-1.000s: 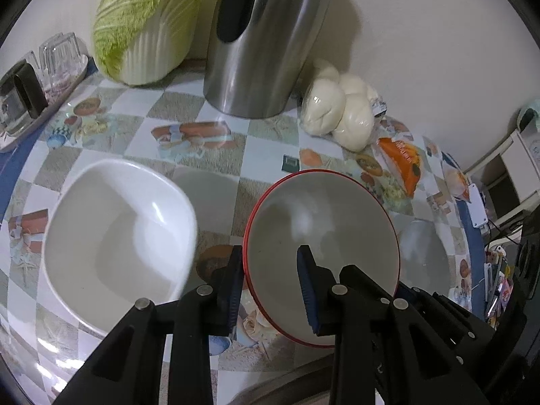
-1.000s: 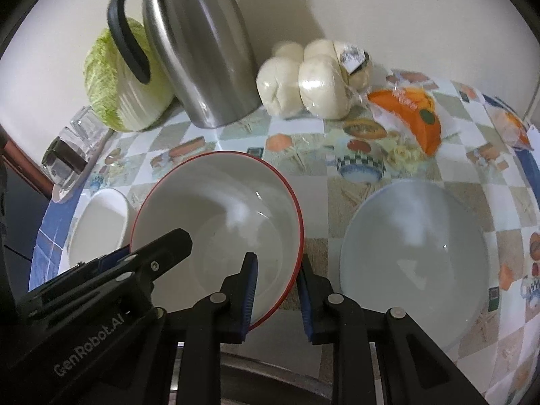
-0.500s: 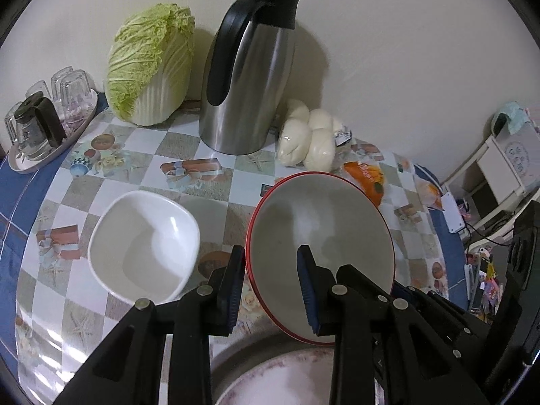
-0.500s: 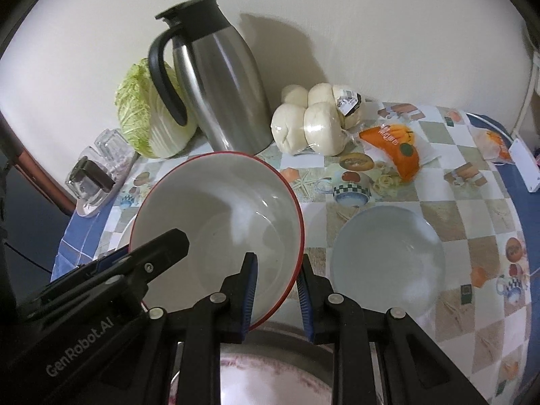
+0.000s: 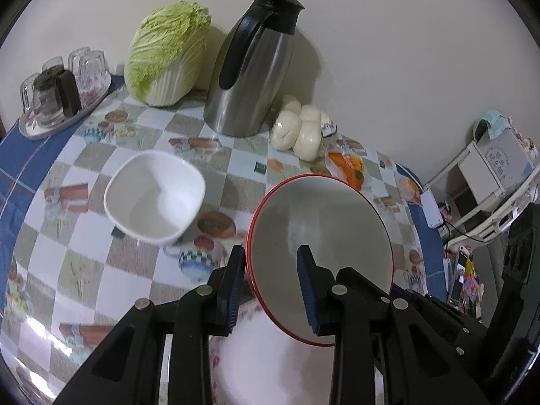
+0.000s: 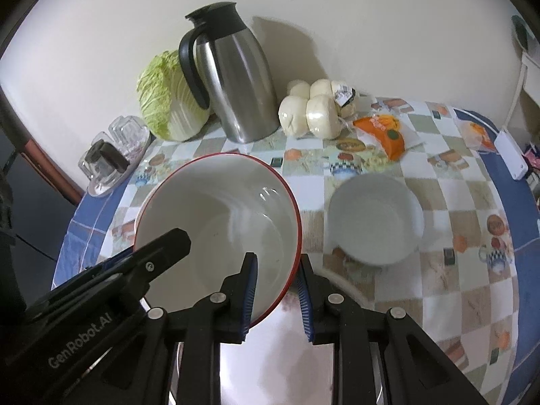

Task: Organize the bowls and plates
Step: 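Lift the red-rimmed bowl with both grippers and carry it over the basin, then lower the red-rimmed bowl onto the floral plate and open both grippers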

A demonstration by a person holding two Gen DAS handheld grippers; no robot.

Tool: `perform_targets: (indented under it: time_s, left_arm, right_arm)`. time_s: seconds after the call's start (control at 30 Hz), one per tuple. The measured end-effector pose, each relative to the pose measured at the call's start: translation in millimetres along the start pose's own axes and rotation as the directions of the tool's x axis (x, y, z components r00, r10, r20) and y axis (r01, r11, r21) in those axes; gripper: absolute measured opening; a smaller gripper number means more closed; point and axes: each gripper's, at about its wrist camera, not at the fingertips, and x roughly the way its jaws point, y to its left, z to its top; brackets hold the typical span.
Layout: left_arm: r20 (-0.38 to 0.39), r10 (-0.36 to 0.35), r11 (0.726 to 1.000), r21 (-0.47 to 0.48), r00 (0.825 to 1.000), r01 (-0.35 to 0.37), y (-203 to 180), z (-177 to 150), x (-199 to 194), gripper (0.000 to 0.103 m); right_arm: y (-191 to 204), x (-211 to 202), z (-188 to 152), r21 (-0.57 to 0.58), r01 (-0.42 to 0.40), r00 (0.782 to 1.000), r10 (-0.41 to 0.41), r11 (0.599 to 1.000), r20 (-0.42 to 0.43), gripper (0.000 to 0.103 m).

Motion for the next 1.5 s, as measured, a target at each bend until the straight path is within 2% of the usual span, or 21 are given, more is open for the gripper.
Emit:
perform_targets:
  time_s: [0.8, 1.5]
  left_arm:
    - [-0.079, 0.039, 0.999, 0.018, 0.996, -0.037, 12.9, -58.4, -7.7, 0.031]
    - [-0.137, 0.03, 0.998, 0.05, 0.99, -0.024, 2.9, -66.1, 3.3, 0.03]
  right_arm:
    - [3.7, 3.3, -68.6, -0.013, -0.001, 0.994, 0.0, 1.0, -0.105, 0.025]
    - [-12.6, 10.3, -76.1, 0.011, 0.03, 0.987, -0.028, 0.999, -0.161, 0.025]
